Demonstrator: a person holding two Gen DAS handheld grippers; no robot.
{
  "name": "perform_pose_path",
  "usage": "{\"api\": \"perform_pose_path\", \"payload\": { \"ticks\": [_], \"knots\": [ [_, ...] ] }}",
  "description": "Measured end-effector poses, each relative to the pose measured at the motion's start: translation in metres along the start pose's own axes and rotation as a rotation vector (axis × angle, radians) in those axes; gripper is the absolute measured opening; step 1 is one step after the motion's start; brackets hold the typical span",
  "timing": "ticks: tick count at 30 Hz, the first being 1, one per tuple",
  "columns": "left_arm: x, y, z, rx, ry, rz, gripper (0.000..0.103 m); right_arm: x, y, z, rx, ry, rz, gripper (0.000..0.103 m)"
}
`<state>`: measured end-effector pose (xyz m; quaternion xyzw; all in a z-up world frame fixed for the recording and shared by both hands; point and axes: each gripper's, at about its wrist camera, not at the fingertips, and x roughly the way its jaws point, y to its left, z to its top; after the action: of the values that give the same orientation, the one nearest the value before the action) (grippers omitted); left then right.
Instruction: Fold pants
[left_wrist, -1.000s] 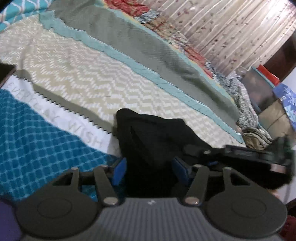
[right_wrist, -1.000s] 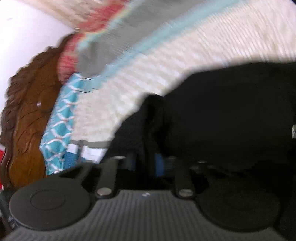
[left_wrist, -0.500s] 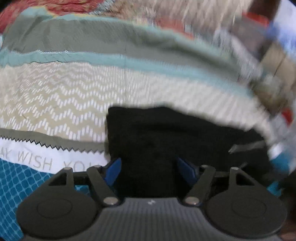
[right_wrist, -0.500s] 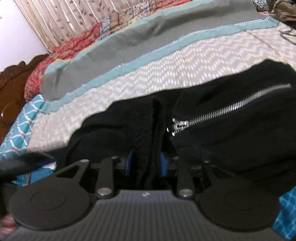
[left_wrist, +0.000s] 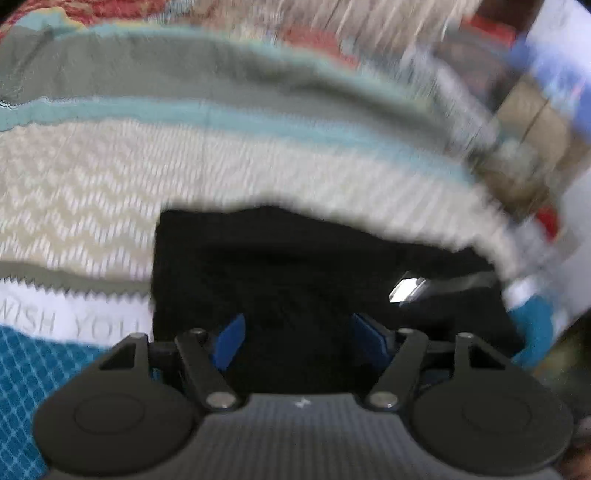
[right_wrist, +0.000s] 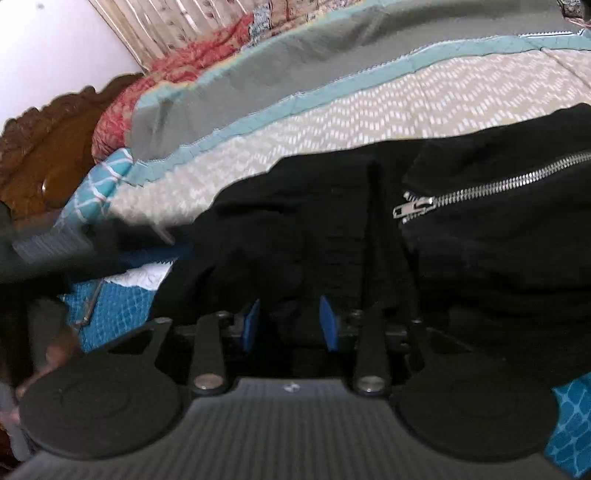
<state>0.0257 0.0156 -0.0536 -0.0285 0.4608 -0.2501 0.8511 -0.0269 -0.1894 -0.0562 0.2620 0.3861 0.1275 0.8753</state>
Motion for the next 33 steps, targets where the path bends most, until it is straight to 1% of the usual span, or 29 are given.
{"api": "perform_pose_path", "payload": {
  "ticks": [1,2,4,5,6,7,8,10,12,13,15,17,18,19,21,23,24,26,28,29,30,31,32,33],
  "knots": [
    [0.01,0.0,-0.005,0.018,0.03,0.037,0.065,-0.009,-0.003,0.003,0.004,-0.013,0.025,0.038],
    [0.015,0.0,-0.008,0.037,0.031,0.047,0.067,-0.019,-0.007,0.006,0.011,-0.044,0.039,0.038],
    [0.013,-0.003,-0.008,0.062,0.025,0.057,0.067,-0.051,-0.021,0.004,0.028,-0.149,0.013,0.039],
    [0.013,-0.005,-0.006,0.066,0.034,0.064,0.067,-0.07,-0.033,0.003,0.041,-0.21,-0.025,0.041],
    [0.011,-0.005,-0.003,0.06,0.041,0.064,0.066,-0.089,-0.047,0.0,0.065,-0.278,-0.079,0.043],
    [0.007,-0.005,0.0,0.041,0.041,0.057,0.066,-0.107,-0.064,-0.004,0.098,-0.343,-0.146,0.048],
    [0.002,-0.004,0.004,0.02,0.033,0.041,0.066,-0.119,-0.077,-0.007,0.133,-0.39,-0.2,0.054],
    [-0.007,-0.005,0.013,-0.004,0.006,0.006,0.066,-0.143,-0.113,-0.016,0.235,-0.475,-0.308,0.059],
    [-0.014,-0.012,0.024,-0.014,-0.016,-0.01,0.066,-0.151,-0.139,-0.023,0.307,-0.499,-0.347,0.059],
    [-0.015,-0.016,0.029,-0.019,-0.019,-0.018,0.066,-0.15,-0.149,-0.026,0.334,-0.493,-0.345,0.059],
    [-0.013,-0.023,0.039,-0.03,-0.014,-0.045,0.066,-0.142,-0.167,-0.029,0.37,-0.463,-0.305,0.059],
    [-0.009,-0.032,0.046,-0.036,0.002,-0.067,0.067,-0.129,-0.176,-0.031,0.386,-0.426,-0.281,0.059],
    [-0.008,-0.036,0.048,-0.037,0.012,-0.075,0.067,-0.118,-0.18,-0.031,0.385,-0.392,-0.27,0.059],
    [-0.004,-0.04,0.051,-0.034,0.023,-0.079,0.068,-0.114,-0.176,-0.032,0.377,-0.366,-0.259,0.056],
    [0.001,-0.05,0.056,-0.025,0.044,-0.089,0.068,-0.11,-0.162,-0.035,0.319,-0.338,-0.241,0.041],
    [0.004,-0.061,0.061,-0.011,0.061,-0.104,0.069,-0.114,-0.14,-0.031,0.246,-0.322,-0.273,0.019],
    [0.005,-0.069,0.066,0.002,0.068,-0.115,0.069,-0.115,-0.128,-0.028,0.208,-0.324,-0.278,0.017],
    [0.007,-0.09,0.077,0.043,0.075,-0.152,0.075,-0.123,-0.102,-0.022,0.13,-0.363,-0.269,0.016],
    [0.007,-0.115,0.087,0.104,0.081,-0.2,0.085,-0.122,-0.069,-0.013,0.025,-0.381,-0.255,0.016],
    [0.008,-0.132,0.093,0.151,0.084,-0.221,0.089,-0.118,-0.054,-0.01,-0.028,-0.384,-0.257,0.016],
    [0.009,-0.147,0.098,0.198,0.088,-0.225,0.097,-0.113,-0.044,-0.007,-0.073,-0.383,-0.259,0.016],
    [0.011,-0.16,0.1,0.242,0.092,-0.216,0.098,-0.108,-0.035,-0.006,-0.115,-0.379,-0.256,0.016],
    [0.014,-0.175,0.103,0.296,0.096,-0.197,0.098,-0.102,-0.021,-0.005,-0.156,-0.37,-0.246,0.016],
    [0.017,-0.184,0.104,0.328,0.097,-0.182,0.098,-0.099,-0.014,-0.004,-0.187,-0.362,-0.236,0.016]
  ]
}}
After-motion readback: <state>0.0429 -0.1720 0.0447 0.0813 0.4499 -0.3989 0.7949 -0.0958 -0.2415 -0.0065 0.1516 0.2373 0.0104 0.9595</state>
